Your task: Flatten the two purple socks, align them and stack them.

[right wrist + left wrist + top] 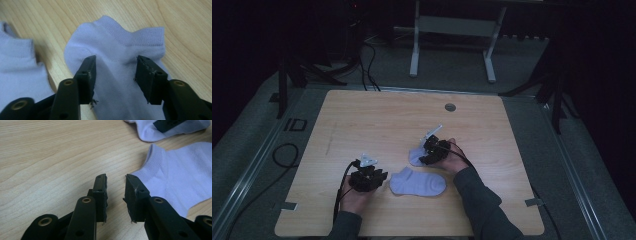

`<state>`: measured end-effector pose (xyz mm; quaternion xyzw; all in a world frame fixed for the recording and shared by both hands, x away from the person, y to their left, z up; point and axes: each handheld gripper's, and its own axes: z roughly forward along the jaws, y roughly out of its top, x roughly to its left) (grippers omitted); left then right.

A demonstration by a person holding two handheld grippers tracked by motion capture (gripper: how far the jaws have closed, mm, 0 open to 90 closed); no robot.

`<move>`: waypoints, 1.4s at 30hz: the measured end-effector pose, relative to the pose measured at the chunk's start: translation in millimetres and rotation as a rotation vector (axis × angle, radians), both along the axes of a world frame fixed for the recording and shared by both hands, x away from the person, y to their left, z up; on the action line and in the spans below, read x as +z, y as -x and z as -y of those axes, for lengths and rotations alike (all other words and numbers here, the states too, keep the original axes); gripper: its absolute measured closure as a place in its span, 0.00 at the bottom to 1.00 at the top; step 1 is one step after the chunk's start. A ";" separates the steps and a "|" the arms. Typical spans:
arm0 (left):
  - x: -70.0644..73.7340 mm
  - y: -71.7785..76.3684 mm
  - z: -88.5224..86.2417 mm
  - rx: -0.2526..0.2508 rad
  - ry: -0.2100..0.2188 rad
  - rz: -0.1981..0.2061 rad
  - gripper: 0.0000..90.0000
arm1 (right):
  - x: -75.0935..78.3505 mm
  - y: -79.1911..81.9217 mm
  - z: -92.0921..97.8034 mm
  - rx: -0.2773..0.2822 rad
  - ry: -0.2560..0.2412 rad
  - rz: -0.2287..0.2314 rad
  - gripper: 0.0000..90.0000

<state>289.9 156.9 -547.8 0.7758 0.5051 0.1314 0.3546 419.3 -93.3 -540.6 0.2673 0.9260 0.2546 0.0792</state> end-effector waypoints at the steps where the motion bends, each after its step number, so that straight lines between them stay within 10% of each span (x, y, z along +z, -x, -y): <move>1: -0.1 0.2 0.4 -0.003 -0.001 -0.001 0.79 | 0.1 -0.1 -0.6 -0.002 0.000 0.002 0.60; 13: -0.6 0.2 -0.6 0.004 0.002 -0.002 0.79 | 1.2 1.6 -3.2 -0.051 0.005 0.010 0.95; 42: -0.2 0.7 -2.4 0.011 0.003 -0.002 0.78 | 53.3 50.7 40.9 -0.077 -0.183 0.140 0.96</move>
